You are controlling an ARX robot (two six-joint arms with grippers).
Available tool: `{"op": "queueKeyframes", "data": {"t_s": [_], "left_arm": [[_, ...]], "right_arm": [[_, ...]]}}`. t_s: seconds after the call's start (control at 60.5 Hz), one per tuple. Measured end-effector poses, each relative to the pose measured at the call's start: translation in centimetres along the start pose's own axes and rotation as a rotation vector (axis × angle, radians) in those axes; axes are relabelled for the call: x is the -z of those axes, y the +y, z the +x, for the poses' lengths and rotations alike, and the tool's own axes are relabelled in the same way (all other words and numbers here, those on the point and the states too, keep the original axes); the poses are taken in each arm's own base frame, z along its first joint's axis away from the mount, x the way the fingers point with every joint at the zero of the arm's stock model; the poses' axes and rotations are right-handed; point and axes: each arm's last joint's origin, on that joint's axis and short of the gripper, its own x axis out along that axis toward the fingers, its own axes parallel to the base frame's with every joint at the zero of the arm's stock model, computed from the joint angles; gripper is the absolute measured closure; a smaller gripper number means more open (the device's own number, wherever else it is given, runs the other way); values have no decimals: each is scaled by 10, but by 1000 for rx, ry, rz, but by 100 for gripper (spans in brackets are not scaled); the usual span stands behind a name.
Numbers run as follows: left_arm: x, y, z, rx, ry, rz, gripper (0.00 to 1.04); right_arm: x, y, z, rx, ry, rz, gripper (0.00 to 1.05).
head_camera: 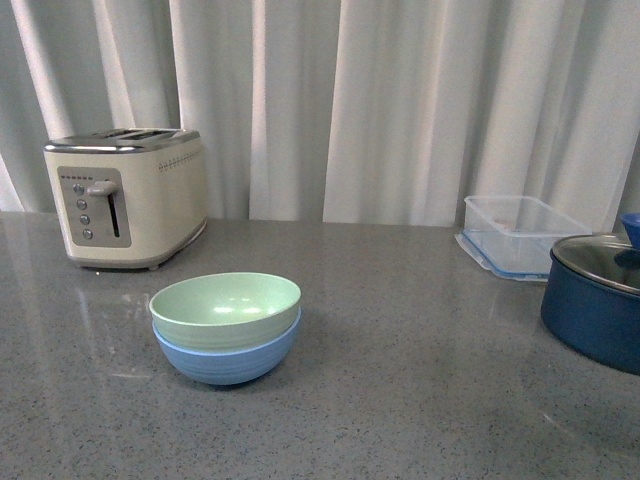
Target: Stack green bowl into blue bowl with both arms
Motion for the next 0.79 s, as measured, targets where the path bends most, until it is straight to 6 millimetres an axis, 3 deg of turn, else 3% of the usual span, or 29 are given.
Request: {"op": "queueKeyframes", "data": {"t_s": [0.083, 0.198, 0.314, 0.529, 0.793], "left_arm": [[0, 0, 0, 1, 0, 0, 7], [0, 0, 0, -2, 0, 0, 7], [0, 0, 0, -1, 0, 0, 7], [0, 0, 0, -1, 0, 0, 7], [0, 0, 0, -1, 0, 0, 7]], "right_arm": [[0, 0, -1, 16, -24, -10, 11], [20, -7, 8, 192, -403, -56, 29], [46, -5, -5, 201, -708, -85, 58], [86, -4, -10, 201, -704, -86, 104], [111, -3, -17, 201, -705, -87, 104]]}}
